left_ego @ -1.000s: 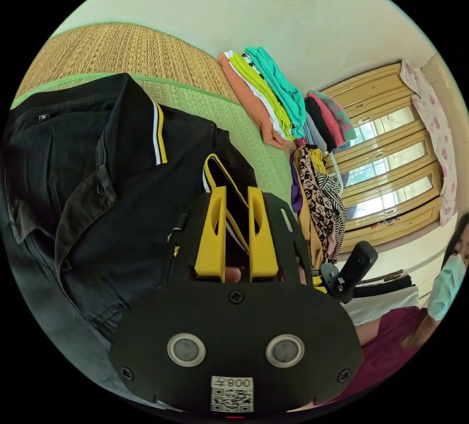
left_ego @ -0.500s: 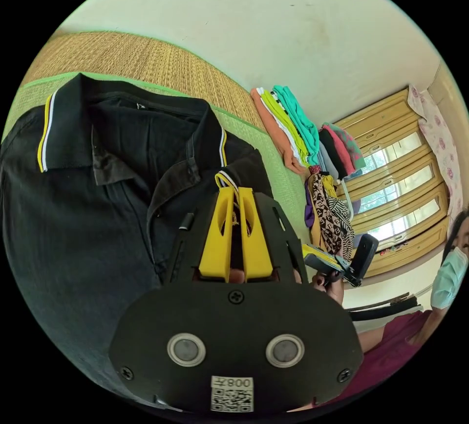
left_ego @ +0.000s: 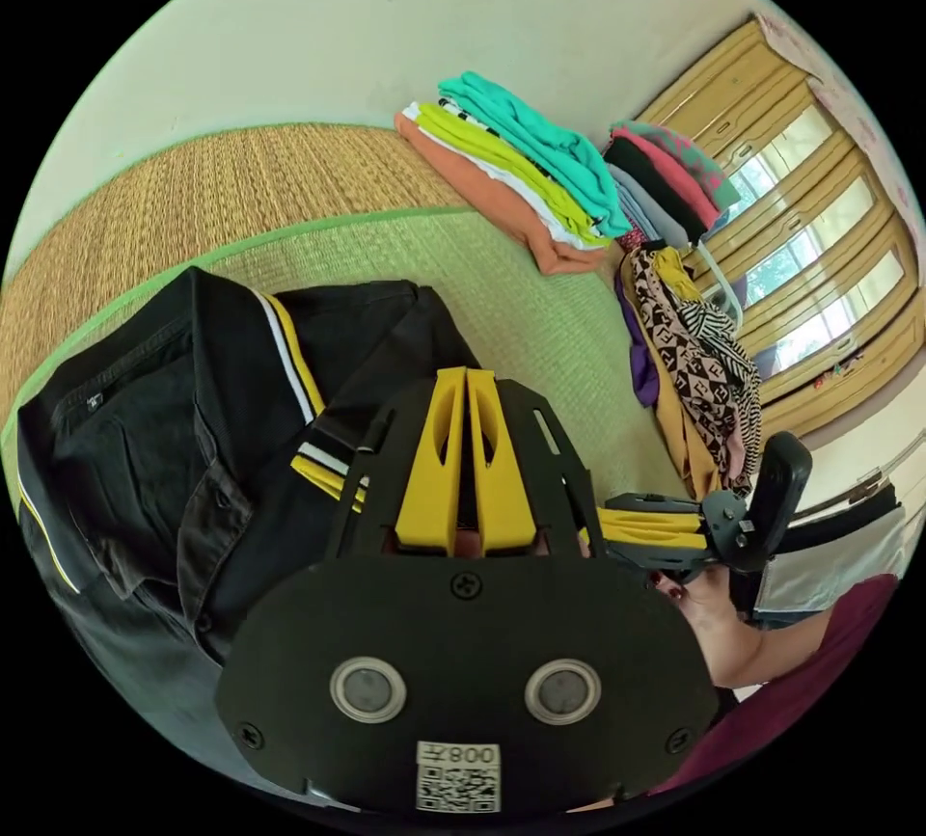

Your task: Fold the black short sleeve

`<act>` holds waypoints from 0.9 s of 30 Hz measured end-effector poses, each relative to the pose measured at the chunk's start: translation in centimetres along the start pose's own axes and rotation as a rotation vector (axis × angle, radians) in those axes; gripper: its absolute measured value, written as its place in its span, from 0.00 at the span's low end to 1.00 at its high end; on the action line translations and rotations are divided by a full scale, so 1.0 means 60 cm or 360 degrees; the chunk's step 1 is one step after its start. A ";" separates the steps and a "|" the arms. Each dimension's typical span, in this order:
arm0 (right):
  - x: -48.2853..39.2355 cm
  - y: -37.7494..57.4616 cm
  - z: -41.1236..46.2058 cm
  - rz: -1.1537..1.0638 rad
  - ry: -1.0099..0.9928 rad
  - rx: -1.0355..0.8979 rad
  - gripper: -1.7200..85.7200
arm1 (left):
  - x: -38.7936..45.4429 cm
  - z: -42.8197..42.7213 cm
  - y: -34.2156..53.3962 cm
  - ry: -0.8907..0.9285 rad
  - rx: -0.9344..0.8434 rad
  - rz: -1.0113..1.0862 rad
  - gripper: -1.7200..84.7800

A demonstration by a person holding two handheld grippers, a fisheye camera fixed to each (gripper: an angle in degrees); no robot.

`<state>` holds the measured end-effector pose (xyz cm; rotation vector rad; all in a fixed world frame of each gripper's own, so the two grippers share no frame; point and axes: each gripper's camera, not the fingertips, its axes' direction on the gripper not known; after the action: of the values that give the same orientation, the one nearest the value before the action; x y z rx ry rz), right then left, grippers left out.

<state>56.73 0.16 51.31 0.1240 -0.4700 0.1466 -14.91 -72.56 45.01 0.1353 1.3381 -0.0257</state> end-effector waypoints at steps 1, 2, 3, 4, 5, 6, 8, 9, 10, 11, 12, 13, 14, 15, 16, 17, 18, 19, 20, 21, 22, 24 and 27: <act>0.000 -0.001 0.001 0.0003 -0.0002 0.0001 0.02 | 0.004 -0.002 -0.001 -0.0055 0.0003 0.0014 0.02; -0.001 -0.002 0.005 0.0011 -0.0004 -0.0001 0.02 | 0.001 0.004 -0.003 -0.0076 -0.0054 -0.0009 0.02; -0.004 -0.004 0.007 0.0017 -0.0001 0.0000 0.02 | -0.002 0.009 -0.003 -0.0066 -0.0096 -0.0023 0.02; -0.005 -0.004 0.009 0.0020 0.0001 -0.0001 0.02 | -0.007 0.021 -0.001 -0.0031 -0.0184 -0.0047 0.02; -0.007 -0.006 0.011 0.0027 0.0001 -0.0004 0.02 | -0.008 0.013 0.004 0.0000 -0.0127 -0.0067 0.02; -0.010 -0.007 0.011 0.0029 0.0005 -0.0006 0.02 | -0.008 0.010 0.005 0.0008 -0.0131 -0.0082 0.02; -0.015 -0.007 0.012 0.0024 0.0040 -0.0004 0.02 | 0.000 -0.002 0.016 -0.0009 -0.0149 -0.0035 0.02; -0.017 -0.008 0.015 0.0025 0.0054 -0.0007 0.02 | 0.002 -0.004 0.020 -0.0025 -0.0162 -0.0021 0.02; -0.017 -0.009 0.018 0.0028 0.0050 -0.0013 0.02 | 0.003 -0.014 0.029 -0.0022 -0.0165 -0.0009 0.02; -0.018 -0.010 0.021 0.0041 0.0032 -0.0009 0.02 | 0.004 -0.033 0.041 -0.0012 -0.0135 -0.0008 0.02; -0.020 -0.010 0.021 0.0046 0.0020 0.0005 0.02 | 0.005 -0.044 0.048 -0.0001 -0.0108 -0.0003 0.02; -0.023 -0.009 0.021 0.0044 0.0021 0.0017 0.02 | 0.006 -0.067 0.066 0.0042 -0.0057 -0.0006 0.02; -0.028 -0.008 0.021 0.0044 0.0038 0.0039 0.02 | 0.005 -0.086 0.086 0.0098 -0.0039 -0.0010 0.02; -0.033 -0.009 0.025 0.0040 0.0053 0.0041 0.02 | 0.005 -0.093 0.096 0.0117 -0.0044 -0.0009 0.02; -0.035 -0.010 0.029 0.0039 0.0057 0.0028 0.02 | 0.006 -0.102 0.116 0.0115 -0.0077 0.0007 0.02; -0.038 -0.013 0.041 0.0037 0.0061 -0.0014 0.02 | 0.006 -0.102 0.135 0.0061 -0.0167 0.0030 0.02; -0.040 -0.015 0.044 0.0044 0.0050 -0.0004 0.02 | 0.005 -0.103 0.143 0.0033 -0.0216 0.0030 0.02; -0.042 -0.017 0.045 0.0048 0.0044 -0.0012 0.02 | 0.002 -0.116 0.162 0.0034 -0.0209 0.0020 0.02; -0.047 -0.019 0.045 0.0043 0.0048 -0.0015 0.02 | 0.002 -0.142 0.180 0.0078 -0.0119 0.0005 0.02; -0.054 -0.019 0.042 0.0040 0.0066 0.0012 0.02 | 0.002 -0.156 0.190 0.0105 -0.0077 0.0008 0.02; -0.057 -0.019 0.040 0.0036 0.0075 0.0028 0.02 | 0.004 -0.179 0.210 0.0149 -0.0033 0.0019 0.02; -0.073 -0.023 0.042 0.0014 0.0074 0.0057 0.02 | 0.009 -0.200 0.241 0.0149 -0.0081 0.0072 0.02; -0.090 -0.038 0.076 -0.0017 0.0075 -0.0054 0.02 | 0.001 -0.222 0.298 0.0075 -0.0258 0.0080 0.02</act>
<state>50.32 -3.39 52.66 0.0897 -0.4248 0.1308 -26.09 -53.31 43.47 0.0326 1.3774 0.1291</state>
